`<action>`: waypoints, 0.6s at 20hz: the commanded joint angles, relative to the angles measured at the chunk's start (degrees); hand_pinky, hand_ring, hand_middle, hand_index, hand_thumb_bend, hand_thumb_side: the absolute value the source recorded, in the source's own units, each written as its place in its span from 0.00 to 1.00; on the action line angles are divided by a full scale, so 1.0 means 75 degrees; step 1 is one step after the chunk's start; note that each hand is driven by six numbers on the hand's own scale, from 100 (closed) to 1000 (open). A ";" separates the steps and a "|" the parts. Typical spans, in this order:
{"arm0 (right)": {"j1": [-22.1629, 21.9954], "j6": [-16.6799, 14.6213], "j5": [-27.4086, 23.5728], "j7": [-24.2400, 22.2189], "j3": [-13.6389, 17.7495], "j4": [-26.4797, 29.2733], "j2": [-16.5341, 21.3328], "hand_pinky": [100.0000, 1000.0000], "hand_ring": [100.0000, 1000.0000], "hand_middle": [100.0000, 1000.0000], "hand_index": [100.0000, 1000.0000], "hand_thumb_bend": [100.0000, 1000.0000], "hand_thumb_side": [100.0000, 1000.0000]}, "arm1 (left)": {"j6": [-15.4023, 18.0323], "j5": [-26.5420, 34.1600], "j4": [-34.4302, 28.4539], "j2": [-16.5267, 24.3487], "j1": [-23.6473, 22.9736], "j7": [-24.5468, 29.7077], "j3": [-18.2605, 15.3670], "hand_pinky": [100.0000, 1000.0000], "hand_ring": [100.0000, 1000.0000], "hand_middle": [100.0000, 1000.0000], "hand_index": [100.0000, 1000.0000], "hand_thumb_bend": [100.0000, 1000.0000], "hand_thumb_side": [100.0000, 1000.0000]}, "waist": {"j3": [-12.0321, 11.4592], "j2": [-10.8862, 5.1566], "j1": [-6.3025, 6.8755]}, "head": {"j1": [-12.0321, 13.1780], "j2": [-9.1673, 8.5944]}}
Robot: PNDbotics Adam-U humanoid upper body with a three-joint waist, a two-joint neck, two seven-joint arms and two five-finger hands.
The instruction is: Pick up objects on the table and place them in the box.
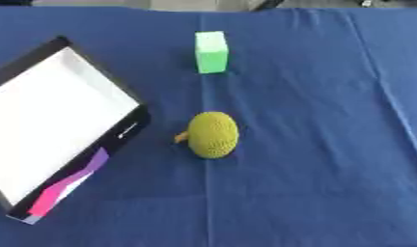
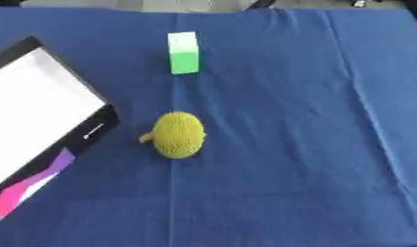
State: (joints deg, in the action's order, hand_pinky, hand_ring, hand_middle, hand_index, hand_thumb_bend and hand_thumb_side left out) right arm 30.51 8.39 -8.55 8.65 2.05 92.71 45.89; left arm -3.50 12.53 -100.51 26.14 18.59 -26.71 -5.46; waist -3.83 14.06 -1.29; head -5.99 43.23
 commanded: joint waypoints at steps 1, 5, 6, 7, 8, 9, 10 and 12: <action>0.0584 0.0167 0.0702 -0.0675 -0.0256 -0.0449 0.0570 0.91 0.86 0.85 0.93 0.00 0.48 | -0.0007 -0.0026 -0.0061 0.0185 0.0038 0.0019 -0.0022 0.73 0.75 0.62 0.81 0.62 0.57 | -0.0006 -0.0317 -0.0052 | -0.0034 0.0053; 0.1548 0.0160 0.2097 -0.1483 -0.0699 -0.1314 0.0645 0.91 0.88 0.87 0.93 0.00 0.34 | -0.0009 -0.0027 -0.0039 0.0203 0.0019 0.0028 -0.0013 0.73 0.75 0.62 0.81 0.62 0.57 | -0.0024 -0.0349 -0.0077 | -0.0068 0.0074; 0.1813 0.0116 0.2429 -0.1706 -0.0828 -0.1588 0.0608 0.91 0.89 0.88 0.94 0.00 0.33 | -0.0009 -0.0026 -0.0037 0.0203 0.0025 0.0036 -0.0006 0.73 0.75 0.62 0.81 0.62 0.56 | -0.0027 -0.0354 -0.0083 | -0.0075 0.0073; 0.2053 0.0057 0.2721 -0.1904 -0.0924 -0.1847 0.0553 0.91 0.89 0.88 0.94 0.00 0.33 | -0.0010 -0.0027 -0.0036 0.0202 0.0033 0.0044 0.0001 0.73 0.75 0.62 0.81 0.62 0.56 | -0.0027 -0.0357 -0.0087 | -0.0078 0.0070; 0.2281 -0.0019 0.2981 -0.2086 -0.1002 -0.2091 0.0489 0.91 0.89 0.88 0.94 0.00 0.33 | -0.0011 -0.0029 -0.0035 0.0203 0.0041 0.0052 0.0008 0.73 0.75 0.62 0.81 0.62 0.56 | -0.0029 -0.0358 -0.0087 | -0.0084 0.0062; 0.2523 -0.0108 0.3224 -0.2283 -0.1080 -0.2343 0.0418 0.91 0.89 0.88 0.94 0.00 0.33 | -0.0014 -0.0030 -0.0031 0.0208 0.0048 0.0061 0.0016 0.73 0.75 0.62 0.81 0.62 0.56 | -0.0030 -0.0358 -0.0086 | -0.0089 0.0056; 0.2753 -0.0210 0.3452 -0.2471 -0.1141 -0.2582 0.0348 0.91 0.89 0.88 0.94 0.00 0.31 | -0.0016 -0.0031 -0.0028 0.0213 0.0053 0.0068 0.0020 0.73 0.75 0.62 0.81 0.62 0.56 | -0.0031 -0.0357 -0.0083 | -0.0099 0.0054; 0.3270 -0.0430 0.3986 -0.2823 -0.1261 -0.3103 0.0174 0.91 0.90 0.88 0.93 0.00 0.27 | -0.0020 -0.0031 -0.0017 0.0211 0.0069 0.0082 0.0031 0.73 0.75 0.61 0.81 0.62 0.56 | -0.0032 -0.0356 -0.0075 | -0.0132 0.0056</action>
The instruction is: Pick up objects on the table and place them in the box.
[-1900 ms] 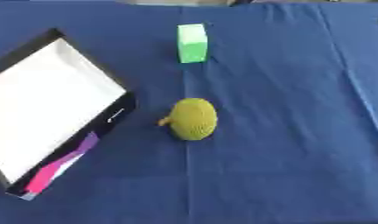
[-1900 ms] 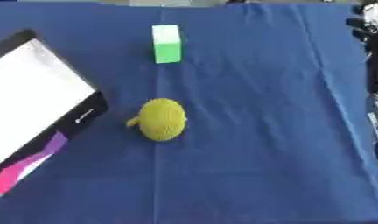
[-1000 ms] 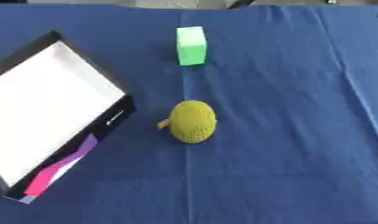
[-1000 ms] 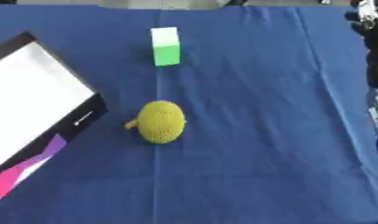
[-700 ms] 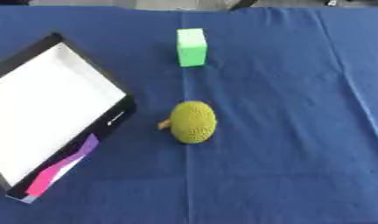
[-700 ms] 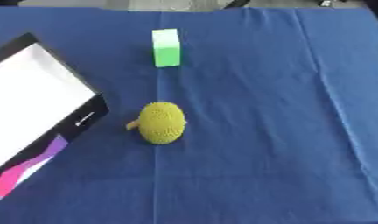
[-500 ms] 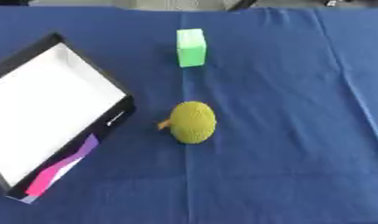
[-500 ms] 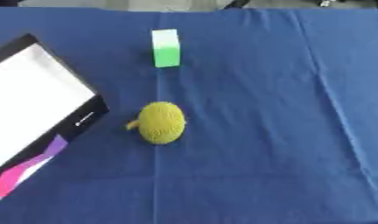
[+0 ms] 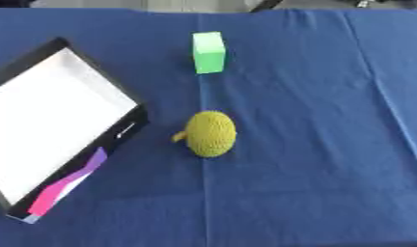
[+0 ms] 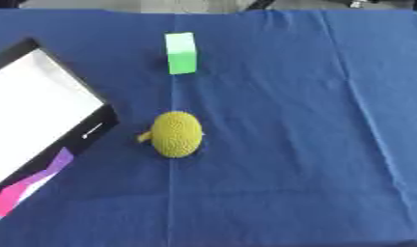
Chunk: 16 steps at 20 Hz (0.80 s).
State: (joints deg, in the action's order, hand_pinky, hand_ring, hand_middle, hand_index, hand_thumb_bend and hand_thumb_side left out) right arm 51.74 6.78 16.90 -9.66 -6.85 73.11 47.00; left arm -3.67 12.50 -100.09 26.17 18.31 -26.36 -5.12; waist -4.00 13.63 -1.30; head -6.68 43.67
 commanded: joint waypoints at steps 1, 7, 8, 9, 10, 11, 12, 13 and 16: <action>0.0715 -0.0324 0.0905 -0.0519 -0.0125 -0.0790 -0.0099 0.90 0.90 0.88 0.93 0.00 0.26 | -0.0001 -0.0024 -0.0066 0.0198 0.0117 0.0046 -0.0006 0.73 0.75 0.61 0.81 0.62 0.56 | -0.0012 -0.0296 -0.0067 | -0.0057 -0.0012; 0.1833 -0.1167 0.2574 -0.0893 -0.0179 -0.2592 -0.0960 0.91 0.90 0.89 0.93 0.00 0.31 | -0.0005 -0.0014 -0.0055 0.0154 0.0176 0.0085 0.0033 0.73 0.75 0.61 0.80 0.62 0.56 | -0.0026 -0.0282 -0.0040 | -0.0109 -0.0046; 0.1919 -0.1329 0.2710 -0.1012 -0.0146 -0.2789 -0.1068 0.91 0.91 0.89 0.94 0.00 0.36 | -0.0008 -0.0014 -0.0052 0.0148 0.0181 0.0089 0.0036 0.73 0.75 0.61 0.80 0.62 0.56 | -0.0030 -0.0279 -0.0037 | -0.0117 -0.0051; 0.1995 -0.1516 0.2812 -0.1206 -0.0144 -0.2947 -0.1170 0.91 0.92 0.90 0.95 0.00 0.39 | -0.0012 -0.0011 -0.0047 0.0144 0.0185 0.0093 0.0041 0.73 0.75 0.61 0.80 0.62 0.56 | -0.0037 -0.0274 -0.0037 | -0.0131 -0.0055; 0.2062 -0.1720 0.2900 -0.1461 -0.0150 -0.3064 -0.1258 0.91 0.93 0.90 0.95 0.00 0.43 | -0.0014 -0.0009 -0.0045 0.0140 0.0188 0.0097 0.0046 0.73 0.75 0.61 0.80 0.62 0.56 | -0.0043 -0.0271 -0.0037 | -0.0151 -0.0058; 0.2123 -0.1925 0.2960 -0.1769 -0.0153 -0.3150 -0.1343 0.92 0.93 0.91 0.96 0.00 0.51 | -0.0015 -0.0008 -0.0044 0.0135 0.0189 0.0100 0.0049 0.73 0.75 0.61 0.80 0.62 0.56 | -0.0049 -0.0268 -0.0036 | -0.0169 -0.0065; 0.2180 -0.2119 0.2999 -0.2108 -0.0157 -0.3207 -0.1425 0.92 0.93 0.91 0.96 0.00 0.54 | -0.0018 -0.0005 -0.0042 0.0128 0.0189 0.0102 0.0051 0.73 0.75 0.61 0.80 0.62 0.56 | -0.0054 -0.0266 -0.0033 | -0.0183 -0.0075; 0.2238 -0.2296 0.3042 -0.2456 -0.0161 -0.3232 -0.1502 0.92 0.94 0.91 0.97 0.00 0.56 | -0.0021 -0.0003 -0.0038 0.0121 0.0186 0.0103 0.0052 0.73 0.75 0.61 0.80 0.62 0.56 | -0.0059 -0.0264 -0.0028 | -0.0196 -0.0090; 0.2364 -0.2692 0.3155 -0.3408 -0.0171 -0.3155 -0.1689 0.93 0.94 0.92 0.96 0.00 0.60 | -0.0053 0.0000 -0.0023 0.0080 0.0148 0.0111 0.0056 0.73 0.75 0.61 0.80 0.62 0.56 | -0.0078 -0.0255 -0.0015 | -0.0241 -0.0128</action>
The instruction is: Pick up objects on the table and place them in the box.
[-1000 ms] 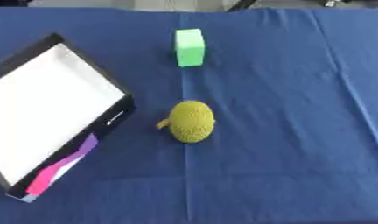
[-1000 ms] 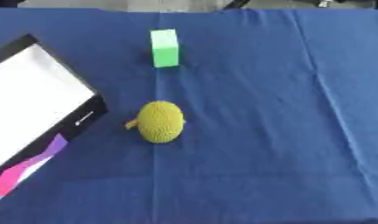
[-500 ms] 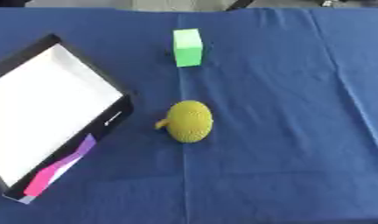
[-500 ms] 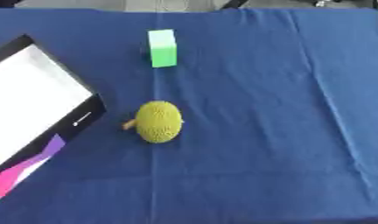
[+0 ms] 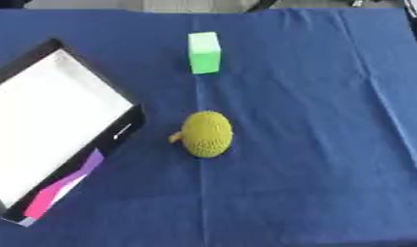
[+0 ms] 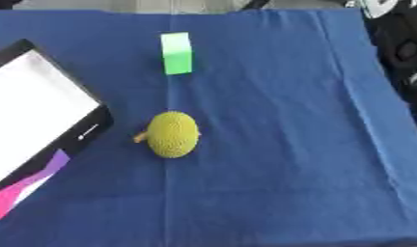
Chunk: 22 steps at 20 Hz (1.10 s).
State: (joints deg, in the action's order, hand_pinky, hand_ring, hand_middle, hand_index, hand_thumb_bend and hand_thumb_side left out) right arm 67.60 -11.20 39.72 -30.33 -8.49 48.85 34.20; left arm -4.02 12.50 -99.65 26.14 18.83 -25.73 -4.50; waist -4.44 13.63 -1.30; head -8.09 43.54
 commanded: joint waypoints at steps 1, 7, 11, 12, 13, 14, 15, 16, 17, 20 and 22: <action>0.0278 -0.0411 0.0142 -0.0977 0.0024 0.0153 -0.0024 0.93 0.95 0.92 0.96 0.00 0.60 | -0.0018 0.0009 -0.0076 0.0076 0.0062 0.0027 -0.0026 0.73 0.75 0.61 0.80 0.62 0.56 | -0.0025 -0.0253 -0.0013 | -0.0067 -0.0119; 0.0405 -0.0867 0.0456 -0.2427 -0.0030 0.0629 -0.0264 0.94 0.95 0.91 0.94 0.13 0.21 | 0.0003 0.0028 -0.0112 0.0099 0.0124 -0.0062 -0.0063 0.73 0.76 0.61 0.80 0.62 0.55 | -0.0046 -0.0260 -0.0005 | -0.0093 -0.0114; 0.0452 -0.1051 0.0588 -0.2840 -0.0064 0.0802 -0.0528 0.94 0.96 0.90 0.93 0.27 0.03 | 0.0024 0.0020 -0.0142 0.0089 0.0153 -0.0132 -0.0092 0.73 0.76 0.61 0.80 0.63 0.55 | -0.0049 -0.0274 0.0008 | -0.0113 -0.0085; 0.0457 -0.1060 0.0626 -0.2863 -0.0079 0.0791 -0.0607 0.95 0.96 0.90 0.93 0.28 0.02 | 0.0028 0.0021 -0.0148 0.0081 0.0159 -0.0158 -0.0103 0.73 0.76 0.61 0.80 0.63 0.55 | -0.0052 -0.0280 0.0010 | -0.0129 -0.0079; 0.0461 -0.1054 0.0677 -0.2875 -0.0089 0.0767 -0.0689 0.94 0.95 0.90 0.93 0.27 0.03 | 0.0034 0.0022 -0.0154 0.0071 0.0167 -0.0196 -0.0116 0.73 0.76 0.61 0.80 0.63 0.55 | -0.0056 -0.0288 0.0013 | -0.0147 -0.0072; 0.0468 -0.1035 0.0732 -0.2880 -0.0087 0.0741 -0.0757 0.94 0.95 0.90 0.93 0.27 0.03 | 0.0038 0.0024 -0.0159 0.0066 0.0172 -0.0233 -0.0125 0.73 0.76 0.61 0.80 0.63 0.55 | -0.0058 -0.0294 0.0015 | -0.0157 -0.0067; 0.0475 -0.1001 0.0782 -0.2883 -0.0071 0.0712 -0.0818 0.94 0.95 0.90 0.94 0.23 0.04 | 0.0040 0.0026 -0.0161 0.0062 0.0176 -0.0270 -0.0135 0.73 0.76 0.61 0.80 0.63 0.54 | -0.0061 -0.0301 0.0019 | -0.0164 -0.0058; 0.0486 -0.0935 0.0841 -0.2883 -0.0045 0.0671 -0.0899 0.94 0.95 0.90 0.94 0.23 0.04 | 0.0042 0.0027 -0.0160 0.0060 0.0178 -0.0317 -0.0149 0.73 0.76 0.61 0.80 0.63 0.54 | -0.0064 -0.0310 0.0023 | -0.0168 -0.0047; 0.0500 -0.0854 0.0925 -0.2873 -0.0027 0.0621 -0.0995 0.94 0.95 0.90 0.93 0.24 0.03 | 0.0044 0.0029 -0.0159 0.0059 0.0181 -0.0372 -0.0163 0.73 0.76 0.62 0.80 0.63 0.54 | -0.0063 -0.0318 0.0027 | -0.0173 -0.0038; 0.0529 -0.0687 0.1204 -0.2805 -0.0023 0.0492 -0.1278 0.94 0.95 0.91 0.94 0.23 0.04 | 0.0061 0.0011 -0.0181 0.0052 0.0224 -0.0501 -0.0178 0.73 0.76 0.62 0.80 0.64 0.54 | -0.0069 -0.0340 0.0041 | -0.0211 -0.0017; 0.0539 -0.0619 0.1327 -0.2716 -0.0041 0.0487 -0.1412 0.94 0.95 0.91 0.94 0.23 0.04 | 0.0076 -0.0020 -0.0200 0.0064 0.0260 -0.0551 -0.0186 0.73 0.76 0.62 0.80 0.64 0.54 | -0.0072 -0.0359 0.0052 | -0.0222 0.0013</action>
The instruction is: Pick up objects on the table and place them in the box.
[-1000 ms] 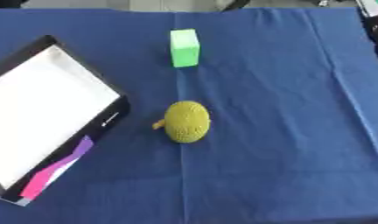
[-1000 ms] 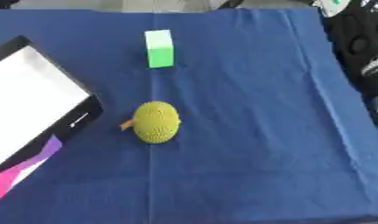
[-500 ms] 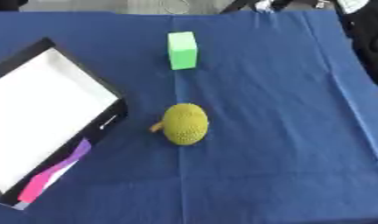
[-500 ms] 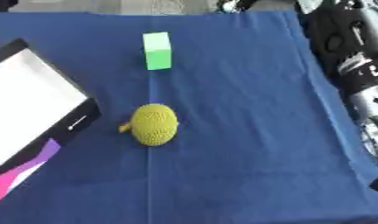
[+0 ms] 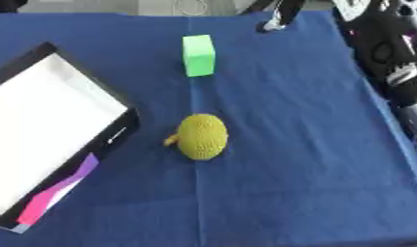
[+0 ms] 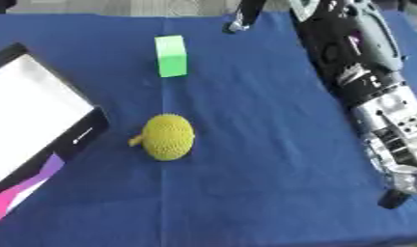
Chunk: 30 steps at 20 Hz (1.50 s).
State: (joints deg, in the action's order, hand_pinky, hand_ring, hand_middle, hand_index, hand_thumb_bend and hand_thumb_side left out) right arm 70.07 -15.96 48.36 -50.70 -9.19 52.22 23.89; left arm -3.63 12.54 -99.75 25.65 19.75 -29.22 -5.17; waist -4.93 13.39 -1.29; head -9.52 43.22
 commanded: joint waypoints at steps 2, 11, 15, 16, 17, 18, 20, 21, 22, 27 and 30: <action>0.0219 0.0106 0.0295 0.0081 0.0037 0.0033 -0.0160 0.94 0.95 0.91 0.94 0.22 0.05 | 0.0039 -0.0056 -0.0201 0.0134 0.0171 -0.0155 -0.0116 0.73 0.77 0.63 0.80 0.64 0.54 | -0.0005 -0.0349 0.0054 | -0.0027 0.0083; 0.0132 0.0900 0.0633 0.0896 -0.0071 0.0224 -0.0626 0.93 0.94 0.89 0.93 0.21 0.08 | 0.0146 -0.0198 -0.0277 0.0106 0.0265 -0.0692 -0.0329 0.74 0.78 0.64 0.81 0.64 0.54 | 0.0007 -0.0469 0.0063 | -0.0069 0.0119; 0.0033 0.1149 0.1036 0.1264 -0.0162 0.0286 -0.0791 0.92 0.93 0.88 0.92 0.27 0.11 | 0.0159 -0.0245 -0.0257 0.0147 0.0293 -0.0783 -0.0362 0.74 0.78 0.64 0.81 0.65 0.53 | 0.0011 -0.0506 0.0039 | -0.0095 0.0120; 0.0005 0.1161 0.1132 0.1305 -0.0180 0.0269 -0.0834 0.92 0.93 0.88 0.92 0.26 0.11 | 0.0162 -0.0249 -0.0252 0.0149 0.0297 -0.0796 -0.0373 0.74 0.78 0.64 0.81 0.65 0.53 | 0.0013 -0.0511 0.0032 | -0.0104 0.0120; -0.0014 0.1157 0.1184 0.1300 -0.0190 0.0245 -0.0867 0.92 0.93 0.88 0.93 0.24 0.11 | 0.0163 -0.0249 -0.0247 0.0147 0.0302 -0.0806 -0.0378 0.74 0.78 0.64 0.81 0.65 0.53 | 0.0013 -0.0513 0.0029 | -0.0112 0.0120; -0.0029 0.1142 0.1190 0.1259 -0.0192 0.0228 -0.0888 0.92 0.93 0.89 0.93 0.23 0.10 | 0.0164 -0.0248 -0.0244 0.0145 0.0309 -0.0810 -0.0380 0.74 0.78 0.64 0.81 0.65 0.53 | 0.0011 -0.0515 0.0028 | -0.0119 0.0120; -0.0047 0.1118 0.1141 0.1121 -0.0193 0.0209 -0.0906 0.93 0.94 0.89 0.93 0.21 0.10 | 0.0166 -0.0245 -0.0239 0.0140 0.0317 -0.0809 -0.0382 0.74 0.78 0.64 0.81 0.65 0.53 | 0.0008 -0.0514 0.0031 | -0.0136 0.0120; -0.0055 0.1104 0.1086 0.1034 -0.0189 0.0202 -0.0912 0.93 0.94 0.89 0.93 0.19 0.09 | 0.0167 -0.0243 -0.0238 0.0138 0.0320 -0.0808 -0.0384 0.74 0.78 0.64 0.81 0.65 0.53 | 0.0007 -0.0513 0.0032 | -0.0149 0.0120; -0.0073 0.1067 0.0992 0.0925 -0.0187 0.0198 -0.0929 0.94 0.94 0.89 0.94 0.17 0.10 | 0.0168 -0.0241 -0.0236 0.0136 0.0320 -0.0809 -0.0387 0.74 0.78 0.64 0.81 0.65 0.53 | 0.0008 -0.0511 0.0033 | -0.0167 0.0120; -0.0120 0.0819 0.0338 0.0213 -0.0230 0.0250 -0.0954 0.94 0.95 0.91 0.96 0.05 0.22 | 0.0168 -0.0246 -0.0231 0.0152 0.0309 -0.0851 -0.0427 0.74 0.78 0.64 0.81 0.65 0.52 | 0.0023 -0.0513 0.0041 | -0.0169 0.0106; -0.0104 0.0828 -0.0100 -0.0063 -0.0213 0.0397 -0.0938 0.95 0.95 0.91 0.97 0.00 0.24 | 0.0169 -0.0255 -0.0225 0.0159 0.0284 -0.0897 -0.0470 0.74 0.78 0.64 0.81 0.65 0.52 | 0.0028 -0.0520 0.0038 | -0.0201 0.0036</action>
State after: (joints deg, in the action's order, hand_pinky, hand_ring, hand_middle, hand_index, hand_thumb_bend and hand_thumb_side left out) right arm 68.01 -9.68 49.01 -50.28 -10.99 53.60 16.33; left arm -2.43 10.97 -100.71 25.64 21.25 -35.62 -7.97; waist -4.72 11.66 -1.28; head -10.79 44.07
